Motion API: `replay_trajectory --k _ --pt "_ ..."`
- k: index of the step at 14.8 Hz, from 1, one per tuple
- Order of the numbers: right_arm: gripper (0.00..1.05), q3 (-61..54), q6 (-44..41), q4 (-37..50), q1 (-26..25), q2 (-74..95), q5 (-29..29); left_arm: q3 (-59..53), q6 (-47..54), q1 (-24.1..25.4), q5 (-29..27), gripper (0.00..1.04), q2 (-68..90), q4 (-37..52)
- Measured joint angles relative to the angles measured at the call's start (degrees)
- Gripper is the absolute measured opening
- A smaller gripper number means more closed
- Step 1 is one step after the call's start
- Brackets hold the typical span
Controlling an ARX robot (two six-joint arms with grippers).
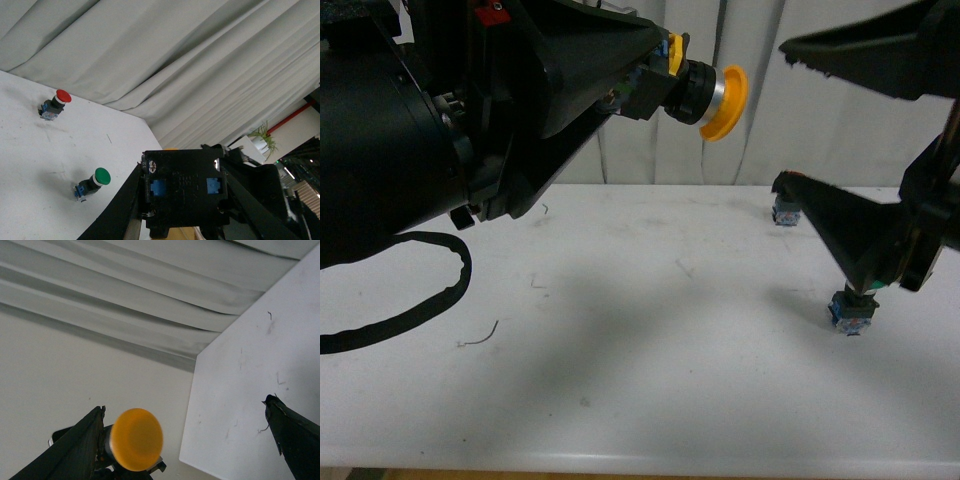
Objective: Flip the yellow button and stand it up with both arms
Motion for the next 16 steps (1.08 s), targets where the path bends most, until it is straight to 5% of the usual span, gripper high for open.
replay_trajectory --k 5,16 --pt "0.98 0.55 8.55 -0.09 3.5 1.95 1.46 0.07 0.61 -0.24 -0.02 0.36 0.9 0.0" --pt "0.98 6.29 9.73 -0.11 7.93 3.37 1.03 0.07 0.94 -0.26 0.39 0.36 1.29 0.0"
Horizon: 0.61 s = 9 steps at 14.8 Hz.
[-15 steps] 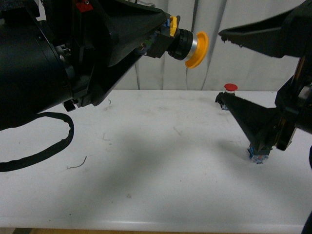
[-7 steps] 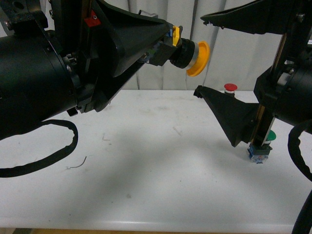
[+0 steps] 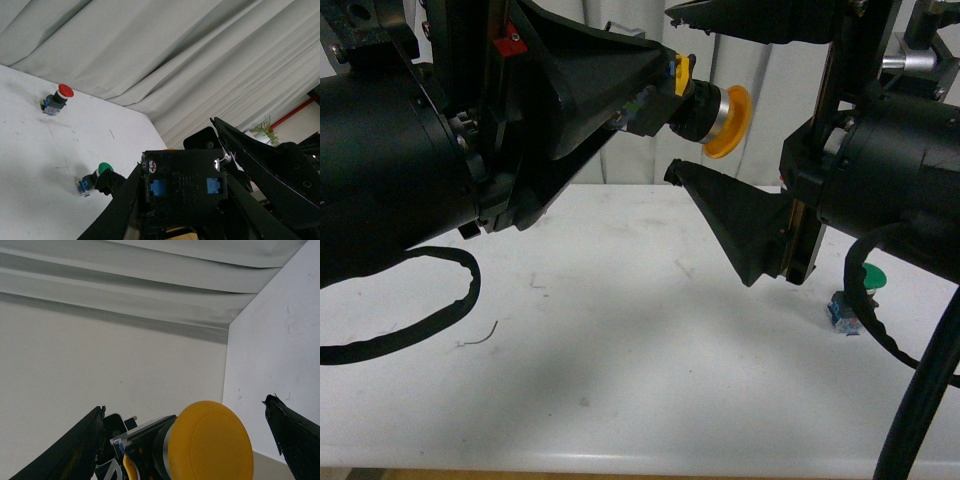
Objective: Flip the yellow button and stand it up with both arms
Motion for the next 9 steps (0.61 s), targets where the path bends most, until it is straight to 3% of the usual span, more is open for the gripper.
replay_trajectory --k 4,6,7,8,9 --pt "0.97 0.63 -0.46 -0.04 -0.02 0.96 0.24 -0.02 0.0 0.13 0.2 0.36 0.0 0.0" --pt "0.77 0.63 -0.85 0.0 -0.02 0.96 0.24 -0.02 0.0 0.11 0.22 0.36 0.0 0.0" --pt "0.63 0.68 -1.01 0.33 -0.02 0.96 0.24 -0.02 0.02 0.11 0.2 0.36 0.11 -0.26" --pt "0.41 0.77 -0.77 0.39 -0.09 0.96 0.44 -0.02 -0.26 0.13 0.2 0.36 0.55 -0.2" --pt "0.38 0.77 -0.33 0.44 -0.44 0.98 0.39 -0.02 -1.09 0.13 0.22 0.36 0.61 -0.2"
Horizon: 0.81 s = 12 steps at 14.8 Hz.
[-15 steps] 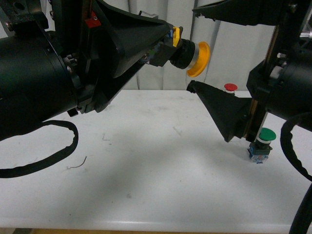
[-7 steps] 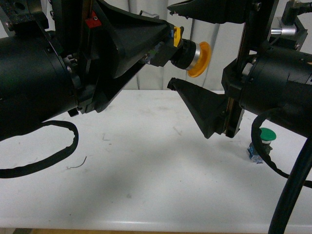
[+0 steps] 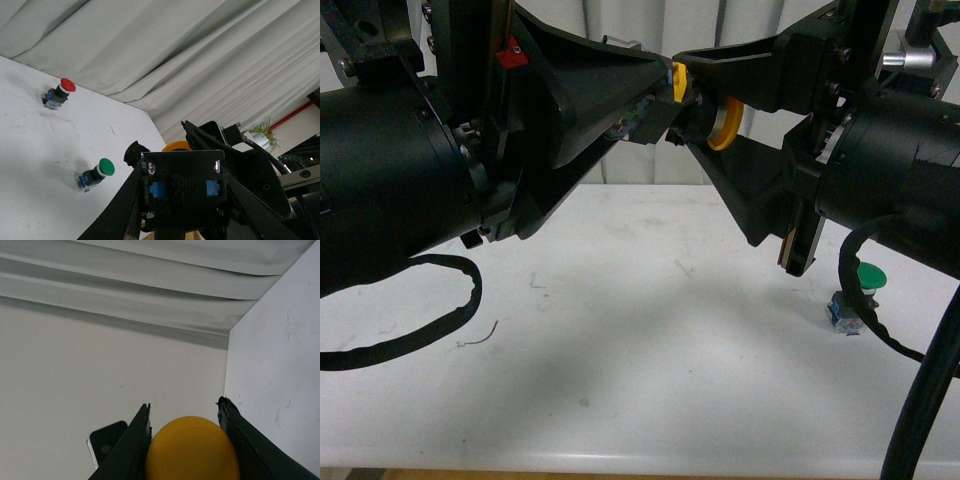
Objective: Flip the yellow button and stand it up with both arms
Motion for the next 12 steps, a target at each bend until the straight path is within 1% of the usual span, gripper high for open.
replay_trajectory --k 5,6,7,9,11,12 --pt "0.38 0.0 0.17 0.02 -0.02 0.02 -0.02 -0.02 -0.22 0.04 0.13 0.36 0.02 0.0" --pt "0.38 0.0 0.17 0.07 -0.04 0.02 -0.02 -0.11 -0.39 0.22 0.37 0.43 0.02 -0.02" --pt "0.35 -0.02 -0.7 -0.33 -0.42 0.11 -0.22 -0.63 -0.39 0.46 0.59 0.54 0.02 0.11" --pt "0.35 -0.2 -1.18 -0.7 -0.48 0.46 -0.07 -1.57 -0.37 0.68 0.87 0.77 -0.79 0.24" --pt "0.35 -0.2 -1.25 -0.66 -0.72 0.46 -0.07 -2.73 -0.31 1.27 0.92 0.99 -2.99 0.28" --pt "0.35 -0.2 -1.38 -0.66 -0.76 0.46 0.02 -3.45 0.0 1.68 0.9 0.98 -4.5 0.33"
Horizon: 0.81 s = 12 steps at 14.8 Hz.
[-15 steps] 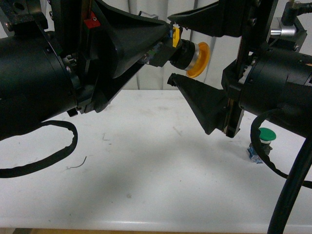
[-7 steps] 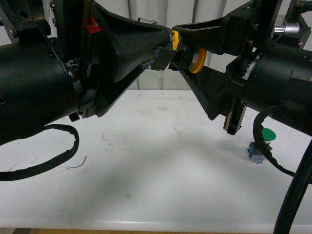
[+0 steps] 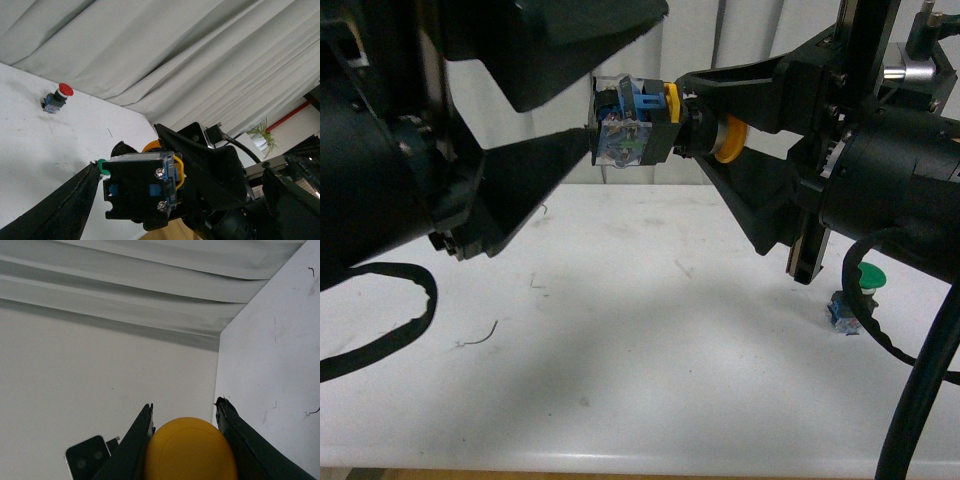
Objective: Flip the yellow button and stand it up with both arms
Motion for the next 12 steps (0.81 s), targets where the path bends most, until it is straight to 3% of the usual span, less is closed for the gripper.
replay_trajectory --k 4,8,12 --pt "0.35 0.0 -0.22 -0.02 -0.39 0.0 0.07 -4.28 3.91 2.25 -1.77 0.98 -10.71 -3.5" --pt "0.35 -0.04 -0.87 0.0 -0.87 0.0 0.17 -12.09 26.1 1.66 -16.96 0.98 -32.17 -25.2" --pt "0.35 -0.04 -1.55 0.0 -1.07 -0.02 0.17 -17.4 43.63 2.64 -26.32 0.98 -57.0 -43.1"
